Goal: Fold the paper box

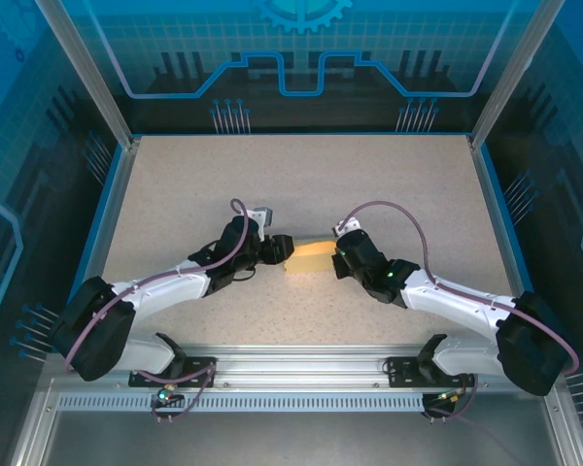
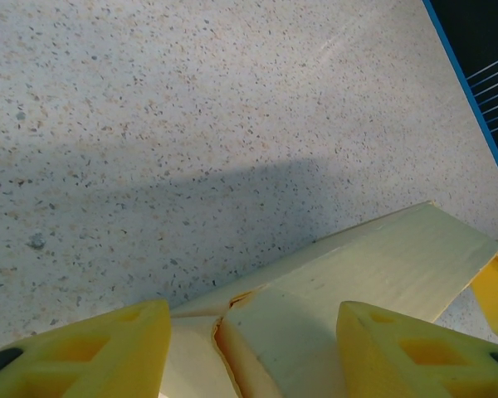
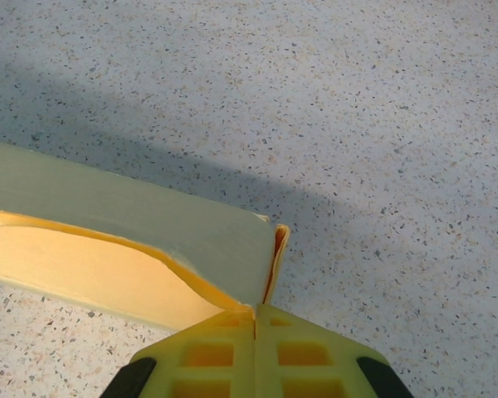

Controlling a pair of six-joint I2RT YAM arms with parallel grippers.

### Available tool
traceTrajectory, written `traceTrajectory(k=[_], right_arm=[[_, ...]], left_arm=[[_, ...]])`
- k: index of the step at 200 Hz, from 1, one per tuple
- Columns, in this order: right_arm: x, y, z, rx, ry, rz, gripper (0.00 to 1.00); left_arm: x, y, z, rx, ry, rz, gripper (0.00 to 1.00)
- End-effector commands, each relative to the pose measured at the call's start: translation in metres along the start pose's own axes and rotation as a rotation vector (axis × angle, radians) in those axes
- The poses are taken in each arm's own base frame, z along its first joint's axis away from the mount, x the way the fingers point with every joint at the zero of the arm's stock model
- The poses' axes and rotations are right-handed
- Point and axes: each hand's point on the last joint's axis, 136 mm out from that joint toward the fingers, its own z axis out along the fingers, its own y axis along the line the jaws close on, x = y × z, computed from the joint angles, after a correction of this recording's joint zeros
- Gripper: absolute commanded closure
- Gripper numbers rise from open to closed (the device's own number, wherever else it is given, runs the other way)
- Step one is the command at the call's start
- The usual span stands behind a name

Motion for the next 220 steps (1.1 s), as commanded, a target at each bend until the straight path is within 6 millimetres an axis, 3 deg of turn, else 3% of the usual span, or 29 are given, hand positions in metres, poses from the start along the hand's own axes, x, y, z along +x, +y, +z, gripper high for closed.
traceTrajectory(k=[1, 41, 129, 178, 205, 209, 220], right_arm=[[0.012, -0.002, -0.002, 0.008, 0.029, -0.02, 0.95], [0.005, -0.003, -0.01, 0.003, 0.018, -0.04, 0.8], [-0.021, 0.009, -0.034, -0.144, 0.051, -0.077, 0.47], [-0.036, 0.008, -0.014, -0.32, 0.109, 0.015, 0.41], [-0.03, 0.002, 0.007, -0.38, 0.168, 0.089, 0.41], [-0.042, 0.002, 0.007, -0.393, 0.148, 0.102, 0.41], [-0.042, 0.0, 0.013, -0.422, 0.158, 0.131, 0.41]], left_arm=[[0.021, 0.012, 0.005, -0.018, 0.073, -0.03, 0.44], [0.032, 0.023, 0.006, -0.041, 0.084, -0.037, 0.45], [0.034, 0.021, 0.009, -0.035, 0.084, -0.034, 0.45], [0.033, 0.019, 0.01, -0.03, 0.079, -0.028, 0.45], [0.032, 0.02, 0.009, -0.031, 0.073, -0.023, 0.45], [0.032, 0.02, 0.009, -0.031, 0.072, -0.023, 0.45], [0.032, 0.02, 0.009, -0.032, 0.07, -0.023, 0.45]])
